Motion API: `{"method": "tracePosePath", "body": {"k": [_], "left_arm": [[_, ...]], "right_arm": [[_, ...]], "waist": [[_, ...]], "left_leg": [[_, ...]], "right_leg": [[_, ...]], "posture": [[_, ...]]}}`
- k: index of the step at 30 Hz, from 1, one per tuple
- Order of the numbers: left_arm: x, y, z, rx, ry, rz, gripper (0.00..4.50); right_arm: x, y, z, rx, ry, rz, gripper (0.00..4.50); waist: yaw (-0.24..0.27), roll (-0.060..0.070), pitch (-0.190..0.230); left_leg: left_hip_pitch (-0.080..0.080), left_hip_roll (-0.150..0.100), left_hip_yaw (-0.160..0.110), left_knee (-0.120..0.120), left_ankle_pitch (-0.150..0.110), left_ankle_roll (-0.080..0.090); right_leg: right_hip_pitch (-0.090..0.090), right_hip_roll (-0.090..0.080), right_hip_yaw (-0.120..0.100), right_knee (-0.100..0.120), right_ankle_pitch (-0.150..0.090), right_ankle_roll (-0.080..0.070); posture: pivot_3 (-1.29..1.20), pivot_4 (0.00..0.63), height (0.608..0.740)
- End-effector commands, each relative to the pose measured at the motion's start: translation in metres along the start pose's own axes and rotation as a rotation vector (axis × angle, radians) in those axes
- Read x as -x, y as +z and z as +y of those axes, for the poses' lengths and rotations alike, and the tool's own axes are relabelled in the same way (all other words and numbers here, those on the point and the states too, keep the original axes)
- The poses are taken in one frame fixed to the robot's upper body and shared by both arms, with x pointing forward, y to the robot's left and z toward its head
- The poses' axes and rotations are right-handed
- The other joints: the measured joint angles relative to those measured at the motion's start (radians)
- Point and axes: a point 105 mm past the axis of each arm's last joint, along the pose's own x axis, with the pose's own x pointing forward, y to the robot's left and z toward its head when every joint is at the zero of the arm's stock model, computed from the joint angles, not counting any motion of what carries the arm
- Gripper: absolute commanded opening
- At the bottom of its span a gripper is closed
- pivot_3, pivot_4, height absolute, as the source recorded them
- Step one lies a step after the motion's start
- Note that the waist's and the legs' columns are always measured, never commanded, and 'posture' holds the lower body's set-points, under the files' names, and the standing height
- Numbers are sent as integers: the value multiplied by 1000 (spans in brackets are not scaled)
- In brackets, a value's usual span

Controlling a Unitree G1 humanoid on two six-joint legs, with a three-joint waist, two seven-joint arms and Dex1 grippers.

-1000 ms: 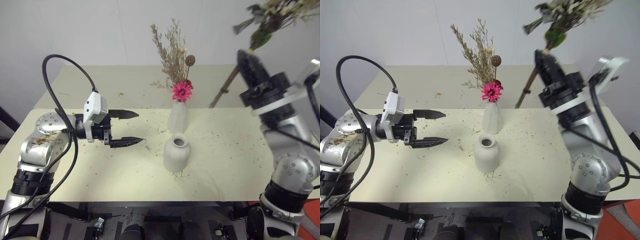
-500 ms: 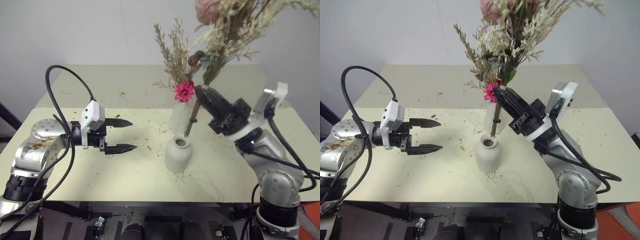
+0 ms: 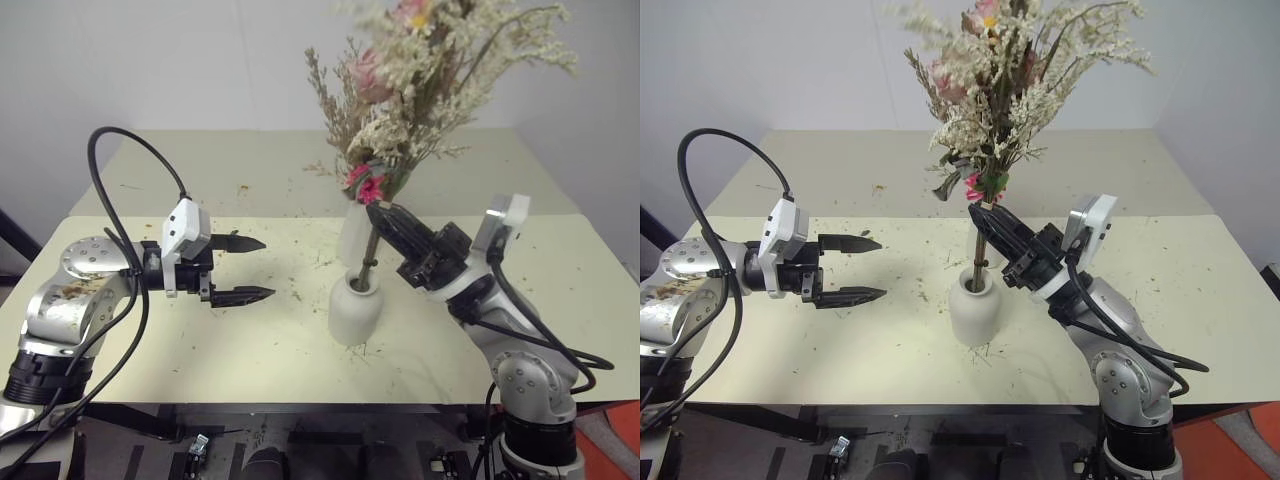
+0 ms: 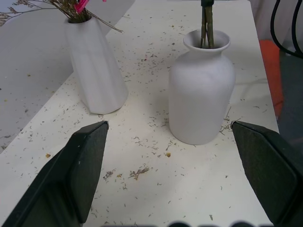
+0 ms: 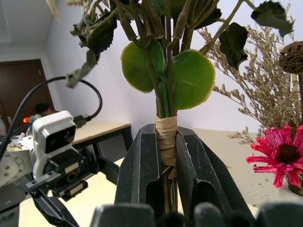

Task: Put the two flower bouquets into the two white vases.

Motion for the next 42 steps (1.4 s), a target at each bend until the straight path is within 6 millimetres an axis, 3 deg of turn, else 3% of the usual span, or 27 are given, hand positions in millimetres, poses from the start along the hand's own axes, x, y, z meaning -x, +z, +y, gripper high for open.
{"method": "tracePosePath", "body": {"k": [1,6,18,19,32,38,42], "left_arm": [[5,13,1,-52,16,-17,4500],[6,16,1,-52,17,-23,4500],[5,17,3,-54,14,-21,4500],[5,17,3,-54,13,-22,4500],[4,16,3,-54,8,-27,4500],[4,16,4,-57,11,-23,4500],[4,16,4,-57,13,-22,4500]], "right_arm": [[-1,2,5,49,20,-41,215],[2,-5,9,61,46,-50,215],[10,-18,17,86,93,-9,4333],[12,-19,18,85,100,-2,4447],[32,-27,26,108,168,79,4447],[41,-41,15,257,172,220,4447],[47,-35,4,279,124,222,4447]], "waist": [[0,0,0],[0,0,0],[0,0,0],[0,0,0],[1,0,0],[1,0,0],[1,0,0]], "left_leg": [[0,0,0,0,0,0],[0,0,0,0,0,0],[0,0,0,0,0,0],[0,0,0,0,0,0],[1,0,0,0,0,0],[1,0,0,0,0,0],[1,0,0,0,0,0]], "right_leg": [[0,0,0,0,0,0],[0,0,0,0,0,0],[0,0,0,0,0,0],[0,0,0,0,0,0],[0,0,0,0,0,0],[1,0,0,0,0,0],[1,0,0,0,0,0]], "posture": [[0,150,740],[0,150,740],[0,150,740],[0,150,740],[0,150,740],[0,150,740],[0,150,740]]}}
